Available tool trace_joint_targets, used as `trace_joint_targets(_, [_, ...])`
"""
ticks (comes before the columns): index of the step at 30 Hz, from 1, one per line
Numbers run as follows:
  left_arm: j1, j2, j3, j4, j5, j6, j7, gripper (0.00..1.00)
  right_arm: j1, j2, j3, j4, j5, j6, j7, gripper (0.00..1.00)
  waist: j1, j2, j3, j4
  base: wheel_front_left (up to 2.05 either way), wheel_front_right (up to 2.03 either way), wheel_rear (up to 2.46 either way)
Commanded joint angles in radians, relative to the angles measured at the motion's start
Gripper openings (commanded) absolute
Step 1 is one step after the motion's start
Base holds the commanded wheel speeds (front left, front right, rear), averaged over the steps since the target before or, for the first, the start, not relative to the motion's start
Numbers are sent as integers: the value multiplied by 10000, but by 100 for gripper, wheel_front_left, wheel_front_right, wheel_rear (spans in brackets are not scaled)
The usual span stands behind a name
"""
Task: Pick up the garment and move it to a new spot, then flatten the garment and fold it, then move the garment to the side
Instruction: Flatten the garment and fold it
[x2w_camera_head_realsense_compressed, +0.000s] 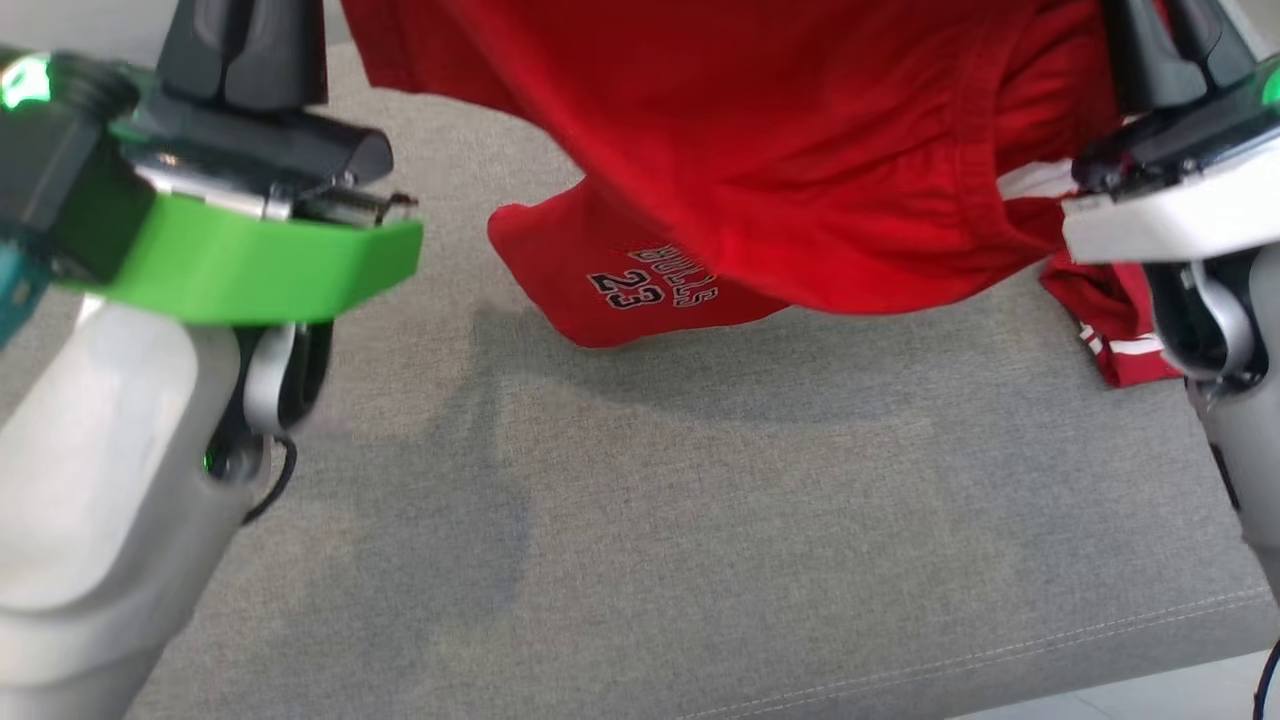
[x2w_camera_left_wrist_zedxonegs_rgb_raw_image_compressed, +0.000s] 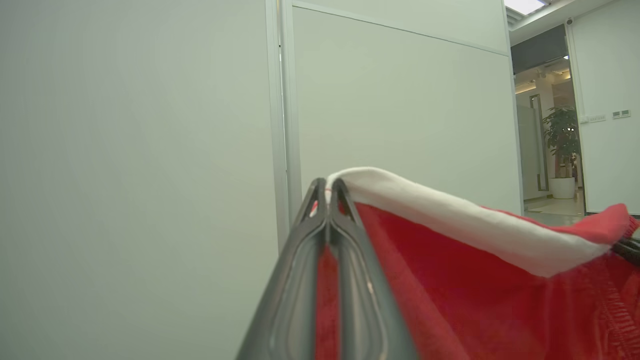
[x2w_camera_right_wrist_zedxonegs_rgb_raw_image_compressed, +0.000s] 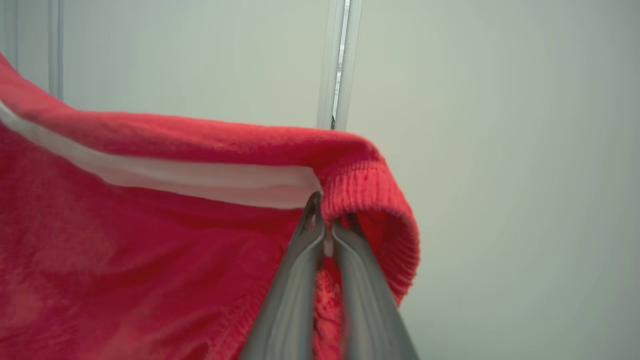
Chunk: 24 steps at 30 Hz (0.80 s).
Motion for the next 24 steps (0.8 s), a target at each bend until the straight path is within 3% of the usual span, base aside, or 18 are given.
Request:
trace_joint_targets(1, [-434, -108, 4, 397, -104, -233, -76, 0, -410, -91, 73, 320, 163, -5, 7, 0, 0, -1, 400, 88, 0, 0, 0])
trace_joint_targets(6, [-1993, -624, -98, 2168, -39, -1081, -364, 0, -1871, -331, 544, 1804, 579, -5, -99, 0, 0, -1, 1045, 244, 0, 0, 0])
trace_joint_targets(7, [-2777, -904, -137, 3002, 29, -1442, -496, 0, -2643, -353, 819, 2453, 718, -5, -189, 0, 0, -1, 1330, 328, 0, 0, 0])
trace_joint_targets(10, [-3914, -1350, -139, 4441, 224, -1899, -664, 0, -3829, -206, 1224, 3527, 852, -5, -415, 0, 0, -1, 1650, 416, 0, 0, 0])
trace_joint_targets(18, [-6233, -2179, 494, 7761, 792, -2642, -823, 0, -6651, 820, 1877, 6571, 801, -5, -928, 0, 0, -1, 2164, 407, 0, 0, 0])
trace_joint_targets(24, [-6246, -2664, 1267, 8842, 1175, -3102, -821, 0, -7343, 1317, 2092, 7561, 525, -5, -971, 0, 0, -1, 2471, 438, 0, 0, 0])
